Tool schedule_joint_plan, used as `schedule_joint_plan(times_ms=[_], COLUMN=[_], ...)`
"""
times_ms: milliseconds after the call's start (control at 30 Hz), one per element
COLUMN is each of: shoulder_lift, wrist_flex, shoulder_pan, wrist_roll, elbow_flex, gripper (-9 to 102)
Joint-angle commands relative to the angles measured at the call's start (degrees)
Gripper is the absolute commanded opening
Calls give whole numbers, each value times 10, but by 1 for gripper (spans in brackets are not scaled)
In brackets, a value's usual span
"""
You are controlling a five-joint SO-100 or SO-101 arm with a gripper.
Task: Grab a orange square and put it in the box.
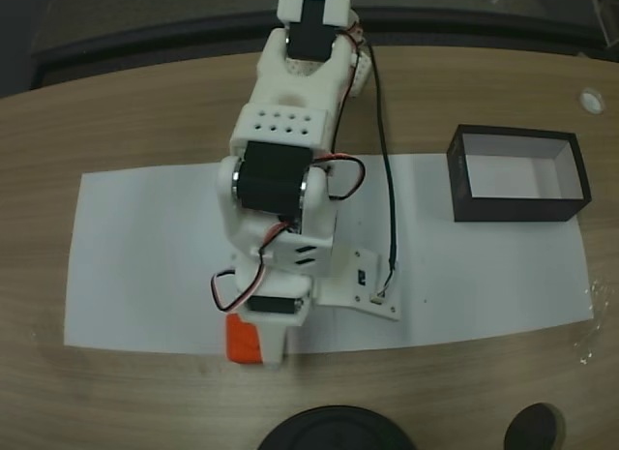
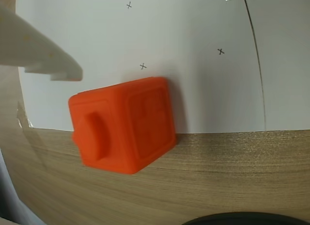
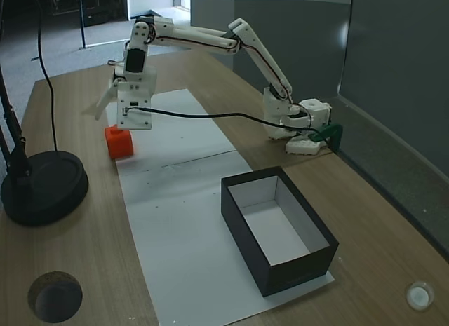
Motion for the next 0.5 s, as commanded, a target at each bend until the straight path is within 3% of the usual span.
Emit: schedule_joint_plan(times_ms=[0,467], shoulder_lift=[-11,-140], wrist_flex=[-2,-2], shoulder_pan=[6,43], wrist_roll=[2,-13], elbow_flex=[-62,-144], gripper=[32,32])
